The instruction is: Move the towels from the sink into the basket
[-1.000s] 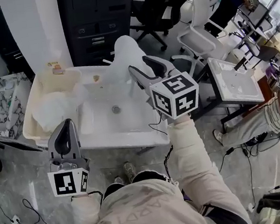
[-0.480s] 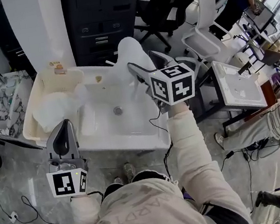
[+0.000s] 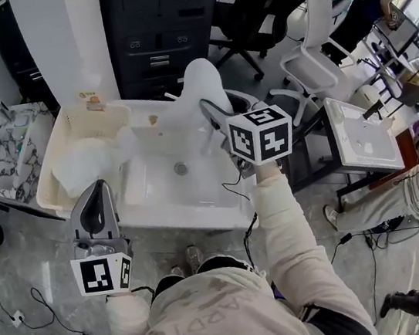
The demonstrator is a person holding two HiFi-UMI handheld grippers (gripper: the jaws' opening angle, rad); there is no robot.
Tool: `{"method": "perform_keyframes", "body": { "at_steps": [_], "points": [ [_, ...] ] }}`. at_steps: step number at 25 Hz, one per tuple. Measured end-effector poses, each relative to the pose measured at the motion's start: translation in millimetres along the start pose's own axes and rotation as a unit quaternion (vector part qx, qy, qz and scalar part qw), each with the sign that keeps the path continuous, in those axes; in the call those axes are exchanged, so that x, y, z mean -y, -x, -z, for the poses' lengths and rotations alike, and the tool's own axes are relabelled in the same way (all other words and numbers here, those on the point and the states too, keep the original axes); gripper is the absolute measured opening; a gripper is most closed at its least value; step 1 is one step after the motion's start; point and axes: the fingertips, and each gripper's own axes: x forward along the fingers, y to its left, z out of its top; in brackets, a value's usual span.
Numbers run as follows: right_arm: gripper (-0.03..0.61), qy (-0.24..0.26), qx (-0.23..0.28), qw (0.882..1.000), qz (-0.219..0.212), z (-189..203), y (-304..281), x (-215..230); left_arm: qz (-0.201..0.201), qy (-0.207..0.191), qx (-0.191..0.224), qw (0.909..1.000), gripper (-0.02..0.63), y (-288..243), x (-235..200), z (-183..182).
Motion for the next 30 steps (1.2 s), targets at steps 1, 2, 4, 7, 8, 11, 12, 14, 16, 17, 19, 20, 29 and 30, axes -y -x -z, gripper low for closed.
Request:
{"method": "perform_keyframes", "body": {
  "at_steps": [1,2,4,7,8,11,12,14,16,17,19,20,29,30],
  "points": [
    [0.184,0.005,0.005,1.0,0.005,-2,2,0,-0.001,-0.001,0.0,1.0,0.006,0,-1,0],
    [0.171,0.011,0.011,1.0,0.009,-5,4,0,-0.002,-0.001,0.0,1.0,0.005,0,-1,-1],
    [0.137,0.019,0.023,0.999,0.014,-12,7,0,-0.005,-0.001,0.001,1.0,0.005,-1,-3,-1],
    [0.114,0.02,0.041,0.999,0.012,-20,11,-2,-0.005,-0.001,0.002,1.0,0.005,-1,-4,-2],
    [0.112,0.02,0.047,0.999,0.01,-22,13,-3,-0.004,-0.002,0.002,1.0,0.005,-1,-3,-3],
    [0.112,0.016,0.076,0.997,0.006,-32,22,-7,-0.003,-0.003,0.002,1.0,0.005,0,-2,-4],
    [0.112,0.014,0.088,0.996,0.004,-37,26,-9,-0.003,-0.003,0.002,1.0,0.005,0,-2,-5],
    [0.112,0.01,0.113,0.993,-0.004,-48,34,-13,-0.003,-0.003,0.004,1.0,0.005,1,-2,-7],
    [0.112,0.01,0.139,0.99,-0.014,-61,42,-20,-0.002,-0.004,0.005,1.0,0.005,1,-1,-7],
    [0.112,0.01,0.15,0.988,-0.019,-67,46,-24,-0.002,-0.004,0.005,1.0,0.005,2,-1,-7],
    [0.112,0.01,0.171,0.985,-0.03,-78,55,-31,-0.003,-0.005,0.006,1.0,0.006,3,0,-8],
    [0.112,0.01,0.18,0.983,-0.035,-83,59,-35,-0.003,-0.005,0.006,1.0,0.005,4,0,-9],
    [0.112,0.009,0.232,0.969,-0.083,-103,73,-70,-0.014,-0.006,0.009,0.9998,0.005,15,-5,-13],
    [0.112,0.009,0.236,0.968,-0.089,-107,74,-75,-0.017,-0.006,0.01,0.9998,0.005,17,-6,-14]
  ]
}}
